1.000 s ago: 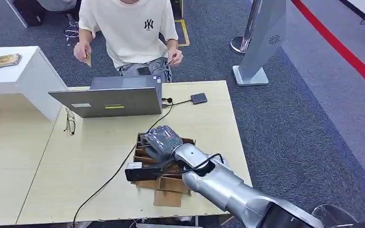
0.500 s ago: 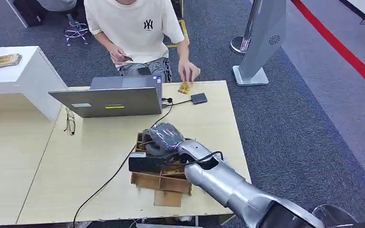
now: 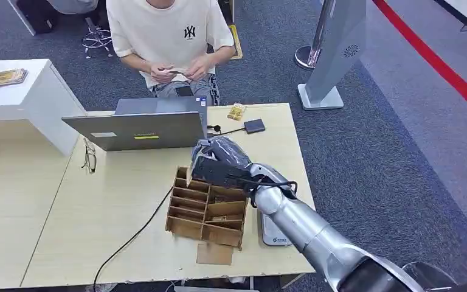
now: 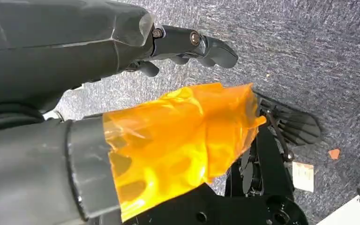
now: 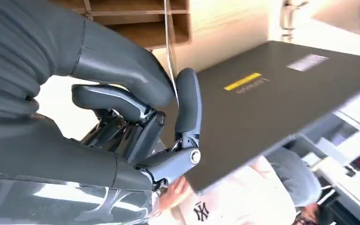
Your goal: Pass the card to the sensor for recognition and then transmit it.
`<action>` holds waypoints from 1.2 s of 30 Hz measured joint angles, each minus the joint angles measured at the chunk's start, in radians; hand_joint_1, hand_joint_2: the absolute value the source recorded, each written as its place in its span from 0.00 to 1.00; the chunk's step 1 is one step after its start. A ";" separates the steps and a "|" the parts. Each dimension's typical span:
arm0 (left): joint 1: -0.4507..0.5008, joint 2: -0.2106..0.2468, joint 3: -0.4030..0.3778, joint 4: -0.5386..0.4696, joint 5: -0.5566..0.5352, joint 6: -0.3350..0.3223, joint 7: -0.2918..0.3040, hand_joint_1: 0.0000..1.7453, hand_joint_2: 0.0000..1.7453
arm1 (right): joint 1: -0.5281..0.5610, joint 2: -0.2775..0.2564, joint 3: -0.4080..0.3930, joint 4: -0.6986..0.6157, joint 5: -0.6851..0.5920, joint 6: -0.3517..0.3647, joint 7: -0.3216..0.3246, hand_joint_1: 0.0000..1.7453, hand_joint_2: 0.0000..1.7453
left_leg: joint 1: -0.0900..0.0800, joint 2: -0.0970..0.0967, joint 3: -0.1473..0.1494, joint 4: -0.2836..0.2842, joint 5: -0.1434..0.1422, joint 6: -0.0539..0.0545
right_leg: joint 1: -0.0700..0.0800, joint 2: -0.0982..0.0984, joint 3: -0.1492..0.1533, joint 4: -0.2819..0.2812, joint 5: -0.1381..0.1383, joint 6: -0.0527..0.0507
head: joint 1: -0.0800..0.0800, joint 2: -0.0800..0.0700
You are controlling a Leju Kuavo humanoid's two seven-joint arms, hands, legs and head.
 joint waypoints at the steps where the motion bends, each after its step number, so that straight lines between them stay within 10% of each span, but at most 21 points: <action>1: 0.000 0.000 0.000 0.000 0.000 0.002 -0.002 0.00 0.00 | 0.003 -0.005 -0.013 -0.009 -0.023 0.013 -0.009 0.99 1.00 | 0.000 0.000 0.000 0.000 0.000 0.000 | 0.000 0.000 0.000 0.000 0.000 0.000 | 0.000 0.000; 36: -0.003 0.019 -0.029 0.042 -0.009 0.047 -0.036 0.00 0.00 | -0.152 -0.030 -0.097 0.018 -0.254 0.121 -0.009 1.00 1.00 | 0.000 0.000 0.000 0.000 0.000 0.000 | 0.000 0.000 0.000 0.000 0.000 0.000 | 0.000 0.000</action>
